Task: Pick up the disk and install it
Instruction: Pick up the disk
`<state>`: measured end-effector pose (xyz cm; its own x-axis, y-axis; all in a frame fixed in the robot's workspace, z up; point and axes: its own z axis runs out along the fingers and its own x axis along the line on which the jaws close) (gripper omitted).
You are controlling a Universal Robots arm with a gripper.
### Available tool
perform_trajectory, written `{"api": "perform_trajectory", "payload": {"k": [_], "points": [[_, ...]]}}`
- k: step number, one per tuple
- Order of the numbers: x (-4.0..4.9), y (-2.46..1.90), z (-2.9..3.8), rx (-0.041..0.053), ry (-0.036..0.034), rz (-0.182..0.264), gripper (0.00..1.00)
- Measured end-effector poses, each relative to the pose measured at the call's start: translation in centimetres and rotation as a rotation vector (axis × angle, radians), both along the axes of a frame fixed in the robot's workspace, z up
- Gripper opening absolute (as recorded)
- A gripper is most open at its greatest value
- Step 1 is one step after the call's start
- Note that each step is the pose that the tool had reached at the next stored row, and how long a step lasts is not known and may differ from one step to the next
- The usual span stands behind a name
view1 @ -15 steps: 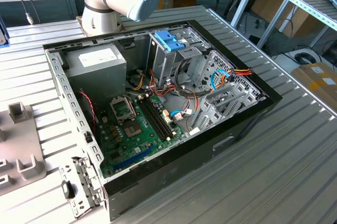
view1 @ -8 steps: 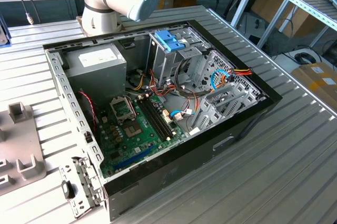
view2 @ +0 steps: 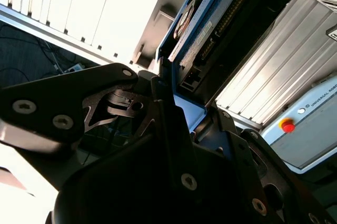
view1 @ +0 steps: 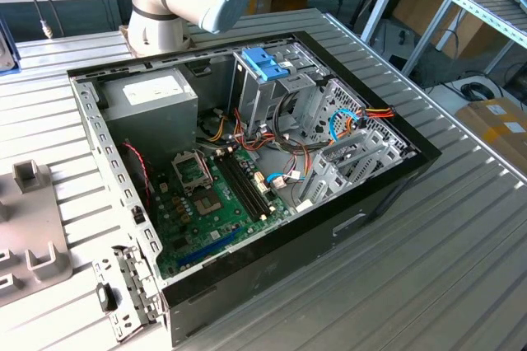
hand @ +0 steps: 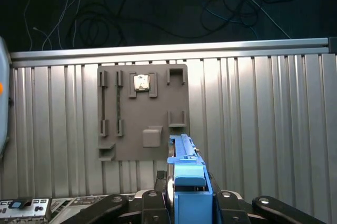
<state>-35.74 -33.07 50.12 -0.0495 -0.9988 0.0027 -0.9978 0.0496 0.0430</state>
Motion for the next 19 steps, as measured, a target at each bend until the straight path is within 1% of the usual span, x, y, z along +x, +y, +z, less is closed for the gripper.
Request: {"api": "perform_trajectory", "payload": {"k": [19], "points": [[0.58, 0.00, -0.01, -0.0025, 0.0000, 0.000, 0.37]]}}
